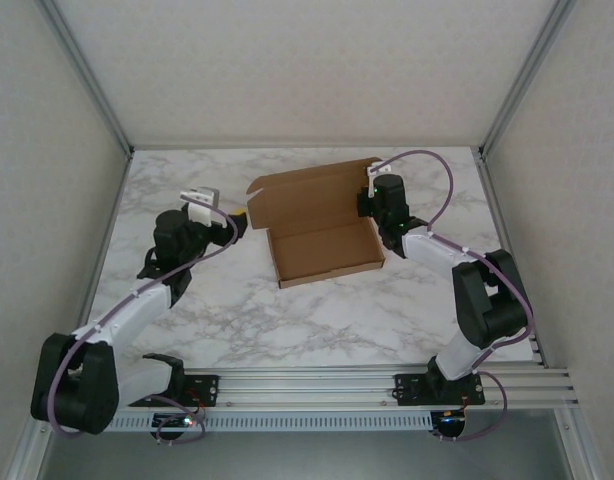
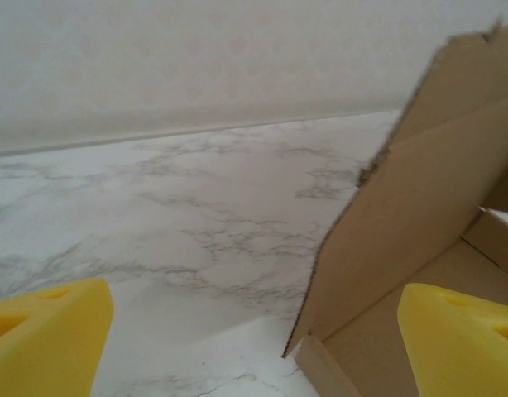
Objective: Fold the paper box
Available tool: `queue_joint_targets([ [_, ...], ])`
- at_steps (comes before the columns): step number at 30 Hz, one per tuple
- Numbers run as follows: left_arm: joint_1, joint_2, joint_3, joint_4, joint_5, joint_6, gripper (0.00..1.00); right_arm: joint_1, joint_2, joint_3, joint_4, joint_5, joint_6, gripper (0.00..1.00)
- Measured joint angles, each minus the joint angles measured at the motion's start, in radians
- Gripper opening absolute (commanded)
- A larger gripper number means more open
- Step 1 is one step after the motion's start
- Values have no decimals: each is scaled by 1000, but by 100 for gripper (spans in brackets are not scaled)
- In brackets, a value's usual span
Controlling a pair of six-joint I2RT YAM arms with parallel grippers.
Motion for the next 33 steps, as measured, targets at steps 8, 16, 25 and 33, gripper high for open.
queue_joint_targets([
  [8,0,144,10,103,144,71,88,-1,0,0,0,-8,6,9],
  [16,2,286,103,140,203,127,79,-2,0,0,0,-19,17,9],
  [25,9,351,172,143,265,139,23,-2,-2,-2,-3,-24,24,8],
  [33,-28,346,161,183,199,41,19,8,-28,-21,-18,-21,58,8],
])
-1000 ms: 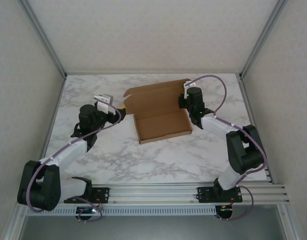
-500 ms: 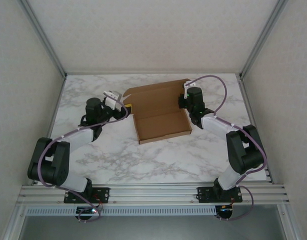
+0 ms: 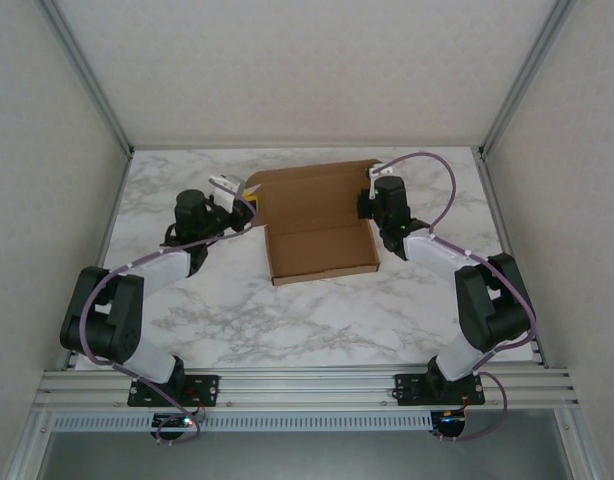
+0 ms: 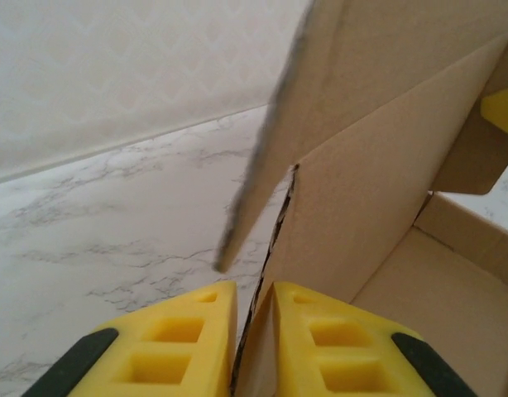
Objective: Fold the paper box
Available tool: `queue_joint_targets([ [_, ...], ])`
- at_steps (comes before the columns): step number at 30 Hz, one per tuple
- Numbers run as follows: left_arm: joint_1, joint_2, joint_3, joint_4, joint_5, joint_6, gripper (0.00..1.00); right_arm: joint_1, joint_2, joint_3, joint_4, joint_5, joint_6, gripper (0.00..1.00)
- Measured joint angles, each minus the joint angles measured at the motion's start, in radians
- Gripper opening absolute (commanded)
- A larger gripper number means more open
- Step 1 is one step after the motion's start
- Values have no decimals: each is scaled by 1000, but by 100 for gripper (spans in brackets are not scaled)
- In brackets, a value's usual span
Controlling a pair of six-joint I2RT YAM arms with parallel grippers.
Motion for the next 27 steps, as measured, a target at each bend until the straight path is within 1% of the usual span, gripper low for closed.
queue_joint_targets([
  [3,-64,-9,-19,30,-122,-56,19,16,-7,-4,-6,9,28,8],
  [5,-125,-10,-21,44,-243,-94,19,26,-8,-5,-13,40,57,8],
  [8,-195,-6,-21,71,-396,-153,20,33,-10,-5,-23,80,114,8],
  [11,-246,11,-21,101,-516,-204,20,48,-17,-5,-40,120,180,11],
  [13,-273,31,-21,115,-588,-230,20,68,-23,-3,-63,171,247,12],
  [17,-304,49,-20,145,-683,-274,20,111,-24,35,-148,274,378,12],
  [19,-311,53,-20,151,-722,-302,21,128,-22,55,-176,307,422,13],
  [22,-315,57,-20,161,-767,-333,23,146,-22,66,-188,330,452,14],
  [25,-317,57,-26,175,-786,-348,24,152,-22,64,-191,333,455,15],
  [27,-320,57,-44,198,-790,-350,24,152,-23,49,-162,329,442,15],
])
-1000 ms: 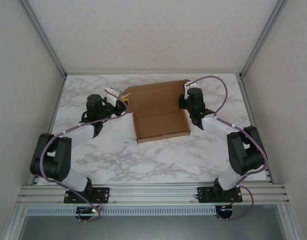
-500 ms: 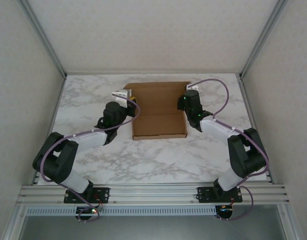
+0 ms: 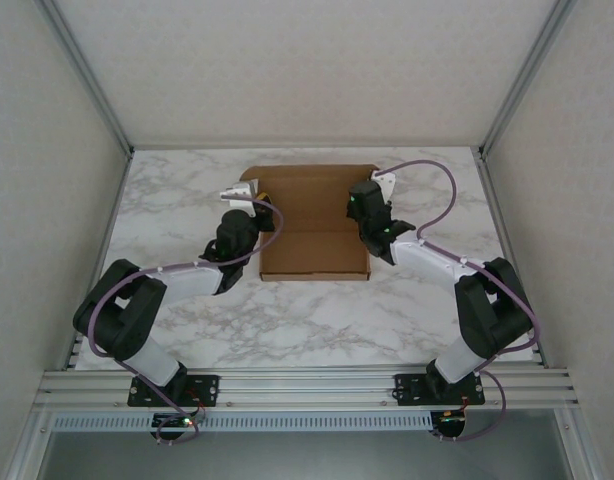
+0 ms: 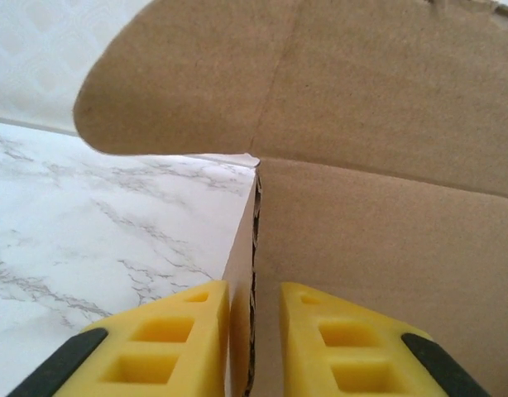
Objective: Fold the paper box
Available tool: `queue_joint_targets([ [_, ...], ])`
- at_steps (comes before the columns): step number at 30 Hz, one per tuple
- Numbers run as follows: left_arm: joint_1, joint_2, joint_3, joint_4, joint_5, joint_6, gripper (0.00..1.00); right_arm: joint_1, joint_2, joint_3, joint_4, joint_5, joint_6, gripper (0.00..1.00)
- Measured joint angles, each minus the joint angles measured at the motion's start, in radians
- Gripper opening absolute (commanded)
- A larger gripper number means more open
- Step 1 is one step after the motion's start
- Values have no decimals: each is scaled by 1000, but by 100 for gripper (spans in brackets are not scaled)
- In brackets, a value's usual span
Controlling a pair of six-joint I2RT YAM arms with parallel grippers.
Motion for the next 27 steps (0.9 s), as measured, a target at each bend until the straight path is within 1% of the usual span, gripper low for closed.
queue_joint_targets([
  [7,-6,-3,-132,126,11,-3,23,2,-45,-163,195,-58,-71,14],
  [12,-48,-6,-226,240,11,-5,24,4,-80,-284,364,-86,-89,13],
  [15,-69,-18,-260,282,4,-5,24,3,-82,-327,439,-95,-93,13],
  [27,-120,-24,-338,372,-48,-63,29,3,-95,-419,585,-138,-83,12],
])
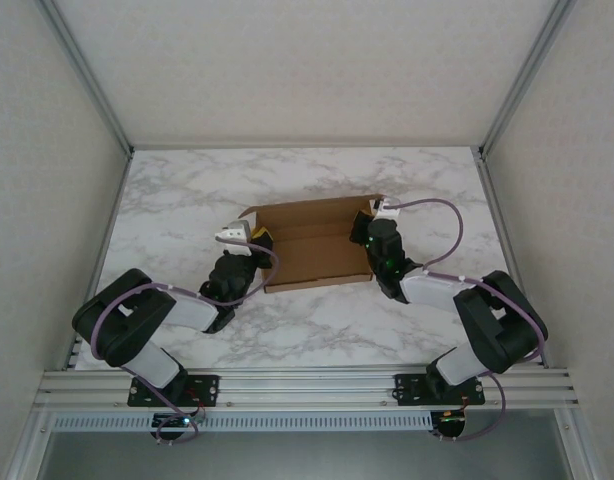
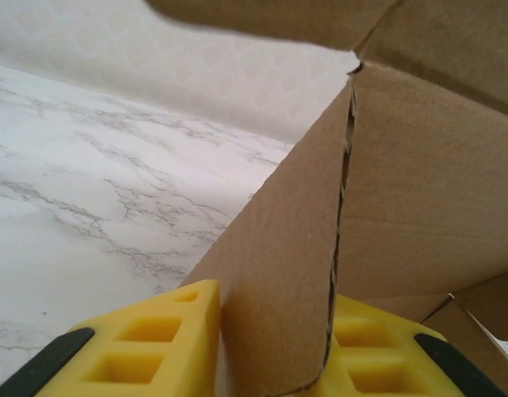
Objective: Fold the paper box
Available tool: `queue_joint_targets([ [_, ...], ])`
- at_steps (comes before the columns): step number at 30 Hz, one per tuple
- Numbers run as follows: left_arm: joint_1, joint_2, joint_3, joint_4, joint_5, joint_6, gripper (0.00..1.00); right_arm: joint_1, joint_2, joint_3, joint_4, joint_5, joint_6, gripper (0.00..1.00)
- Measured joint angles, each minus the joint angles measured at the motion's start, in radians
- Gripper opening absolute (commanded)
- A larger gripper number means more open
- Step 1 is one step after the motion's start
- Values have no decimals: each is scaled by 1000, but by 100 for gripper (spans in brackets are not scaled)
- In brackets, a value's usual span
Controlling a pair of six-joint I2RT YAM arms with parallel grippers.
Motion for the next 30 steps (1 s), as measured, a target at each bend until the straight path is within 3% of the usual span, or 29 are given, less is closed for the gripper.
queue_joint_targets([
  [11,-62,3,-11,25,-64,-23,29,0,-25,-86,89,-18,-38,13],
  [30,-106,20,-109,67,-80,-98,29,0,-30,-195,154,-61,-51,16],
])
